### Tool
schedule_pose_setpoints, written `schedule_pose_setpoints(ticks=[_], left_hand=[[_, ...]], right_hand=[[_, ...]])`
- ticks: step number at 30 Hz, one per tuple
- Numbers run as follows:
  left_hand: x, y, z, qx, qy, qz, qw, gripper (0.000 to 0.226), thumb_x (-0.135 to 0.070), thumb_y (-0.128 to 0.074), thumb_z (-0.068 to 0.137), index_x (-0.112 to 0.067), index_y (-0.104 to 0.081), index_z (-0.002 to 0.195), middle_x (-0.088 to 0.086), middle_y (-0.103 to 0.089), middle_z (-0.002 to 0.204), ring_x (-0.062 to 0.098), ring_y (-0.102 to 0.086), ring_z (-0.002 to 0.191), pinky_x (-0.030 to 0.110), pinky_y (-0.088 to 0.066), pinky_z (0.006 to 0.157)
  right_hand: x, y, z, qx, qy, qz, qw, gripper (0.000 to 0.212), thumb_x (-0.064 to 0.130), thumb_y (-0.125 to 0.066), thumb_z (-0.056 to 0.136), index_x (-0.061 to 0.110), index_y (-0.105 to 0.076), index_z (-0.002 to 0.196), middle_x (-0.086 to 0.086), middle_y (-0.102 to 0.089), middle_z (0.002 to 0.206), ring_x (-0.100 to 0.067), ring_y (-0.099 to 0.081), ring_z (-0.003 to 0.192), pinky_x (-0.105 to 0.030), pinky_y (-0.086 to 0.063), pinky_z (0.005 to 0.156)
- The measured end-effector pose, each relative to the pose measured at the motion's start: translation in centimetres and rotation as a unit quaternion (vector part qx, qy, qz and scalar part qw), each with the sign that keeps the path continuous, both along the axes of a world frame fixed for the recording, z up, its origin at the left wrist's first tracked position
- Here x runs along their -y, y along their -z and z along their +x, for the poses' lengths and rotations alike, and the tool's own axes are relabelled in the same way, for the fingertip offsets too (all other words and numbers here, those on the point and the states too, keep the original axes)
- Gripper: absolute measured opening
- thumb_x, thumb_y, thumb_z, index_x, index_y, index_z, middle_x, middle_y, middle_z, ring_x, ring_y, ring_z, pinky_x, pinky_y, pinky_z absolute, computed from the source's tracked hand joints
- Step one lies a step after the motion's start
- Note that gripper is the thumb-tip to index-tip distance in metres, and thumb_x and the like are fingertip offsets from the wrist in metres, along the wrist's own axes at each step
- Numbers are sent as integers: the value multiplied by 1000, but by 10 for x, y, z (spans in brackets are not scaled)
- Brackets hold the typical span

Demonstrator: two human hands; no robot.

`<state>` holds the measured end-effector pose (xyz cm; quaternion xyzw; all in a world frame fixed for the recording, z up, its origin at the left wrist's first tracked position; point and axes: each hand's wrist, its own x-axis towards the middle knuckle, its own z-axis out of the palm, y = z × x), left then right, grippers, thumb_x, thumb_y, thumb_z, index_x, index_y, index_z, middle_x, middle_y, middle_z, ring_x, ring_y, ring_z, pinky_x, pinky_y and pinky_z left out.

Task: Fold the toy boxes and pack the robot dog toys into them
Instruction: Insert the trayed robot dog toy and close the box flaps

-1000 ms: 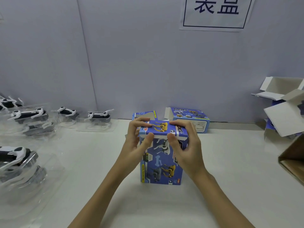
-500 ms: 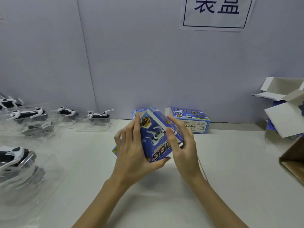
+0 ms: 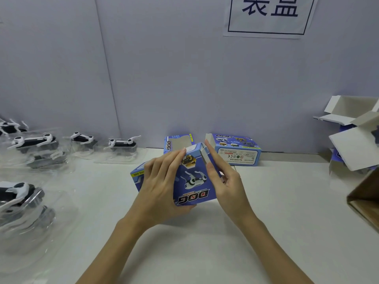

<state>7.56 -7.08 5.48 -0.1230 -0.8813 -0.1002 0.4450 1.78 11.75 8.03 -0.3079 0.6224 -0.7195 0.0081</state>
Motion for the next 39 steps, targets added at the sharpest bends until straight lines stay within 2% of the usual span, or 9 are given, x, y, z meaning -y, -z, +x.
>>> schedule_pose_setpoints(ticks=[4, 13, 21, 28, 33, 36, 39], left_hand=[[-1, 1, 0, -2, -4, -6, 1000, 121, -69, -83, 63, -11, -32, 156, 3, -40, 153, 21, -40, 134, 39, -31, 112], [-1, 3, -2, 11, 2, 2, 1000, 113, -80, -64, 73, -15, -28, 158, 1, -40, 155, 18, -39, 136, 25, -18, 119], [-3, 5, -3, -17, -2, -7, 1000, 116, -73, -76, 70, -12, -29, 157, 2, -40, 155, 20, -40, 136, 26, -17, 119], [-3, 5, -4, -18, -2, -2, 1000, 111, -80, -62, 75, -16, -25, 158, 1, -41, 154, 20, -40, 135, 24, -14, 120], [-3, 5, -4, -26, -6, -11, 1000, 111, -79, -64, 75, -13, -28, 158, 3, -42, 154, 22, -42, 134, 26, -18, 119], [-4, 2, -1, -32, -18, -25, 999, 113, -78, -67, 76, -7, -31, 157, 8, -47, 153, 25, -46, 133, 37, -31, 114], [-9, -4, 4, -48, -33, -30, 998, 118, -78, -70, 76, 0, -34, 157, 14, -50, 151, 30, -50, 133, 44, -39, 109]], right_hand=[[-1, 2, 0, -4, 8, -1, 1000, 49, 32, -58, 96, 45, -52, 142, 1, -65, 136, -19, -69, 120, -31, -65, 69], [-1, 0, 2, -8, 12, 6, 1000, 51, 31, -56, 95, 38, -51, 145, -3, -63, 136, -22, -67, 121, -31, -65, 70], [-2, 0, 1, -16, -12, 4, 1000, 45, 24, -52, 101, 39, -51, 143, 1, -61, 136, -16, -64, 125, -23, -61, 69], [-2, 3, -1, -16, -43, 24, 999, 47, 29, -48, 102, 45, -47, 146, 4, -55, 144, -15, -61, 130, -25, -62, 75], [-3, 4, -2, -34, -55, 42, 997, 49, 31, -44, 102, 49, -41, 148, 10, -50, 147, -9, -58, 132, -24, -61, 78], [-5, 1, -2, -33, -67, 39, 996, 50, 31, -43, 104, 47, -40, 151, 6, -47, 151, -10, -57, 133, -27, -62, 80], [-9, -4, -3, -34, -41, -3, 999, 48, 28, -53, 102, 36, -53, 149, 1, -50, 153, -20, -58, 135, -38, -65, 83]])
